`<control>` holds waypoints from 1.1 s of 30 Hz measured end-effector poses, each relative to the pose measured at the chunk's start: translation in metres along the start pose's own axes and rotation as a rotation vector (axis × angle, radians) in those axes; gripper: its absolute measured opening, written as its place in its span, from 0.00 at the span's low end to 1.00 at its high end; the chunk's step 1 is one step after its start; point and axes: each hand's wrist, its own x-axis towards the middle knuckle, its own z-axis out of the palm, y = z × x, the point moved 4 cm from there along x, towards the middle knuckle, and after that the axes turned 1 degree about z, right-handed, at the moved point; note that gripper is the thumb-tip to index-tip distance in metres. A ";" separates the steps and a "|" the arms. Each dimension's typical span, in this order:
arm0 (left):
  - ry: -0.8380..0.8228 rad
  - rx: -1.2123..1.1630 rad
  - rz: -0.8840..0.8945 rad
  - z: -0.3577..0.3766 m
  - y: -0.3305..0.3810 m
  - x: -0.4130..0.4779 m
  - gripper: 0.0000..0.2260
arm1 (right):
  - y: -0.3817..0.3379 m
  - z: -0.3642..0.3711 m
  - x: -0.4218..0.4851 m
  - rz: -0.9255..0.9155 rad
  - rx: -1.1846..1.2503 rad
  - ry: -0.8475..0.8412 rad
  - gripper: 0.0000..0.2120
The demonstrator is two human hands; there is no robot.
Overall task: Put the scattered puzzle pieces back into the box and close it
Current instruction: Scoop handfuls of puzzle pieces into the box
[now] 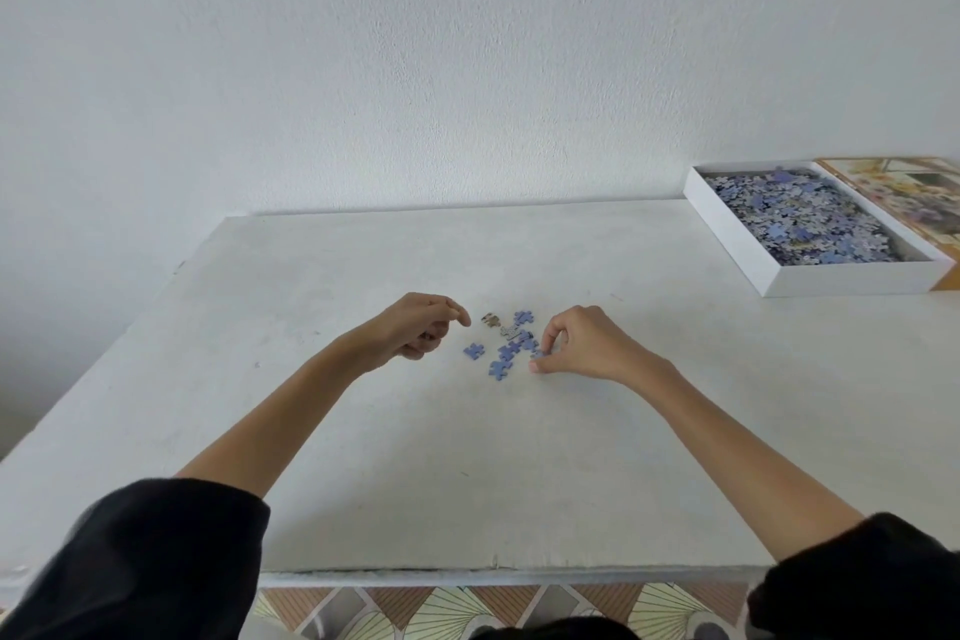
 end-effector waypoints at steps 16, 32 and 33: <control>0.074 0.637 0.292 0.009 -0.012 0.018 0.09 | 0.002 0.005 -0.003 0.078 1.616 -0.249 0.13; -0.166 0.779 0.107 0.015 -0.005 0.025 0.08 | 0.006 0.002 0.004 0.023 0.392 0.185 0.06; -0.166 0.773 0.118 0.016 -0.005 0.025 0.08 | 0.006 0.002 0.005 0.015 0.378 0.183 0.06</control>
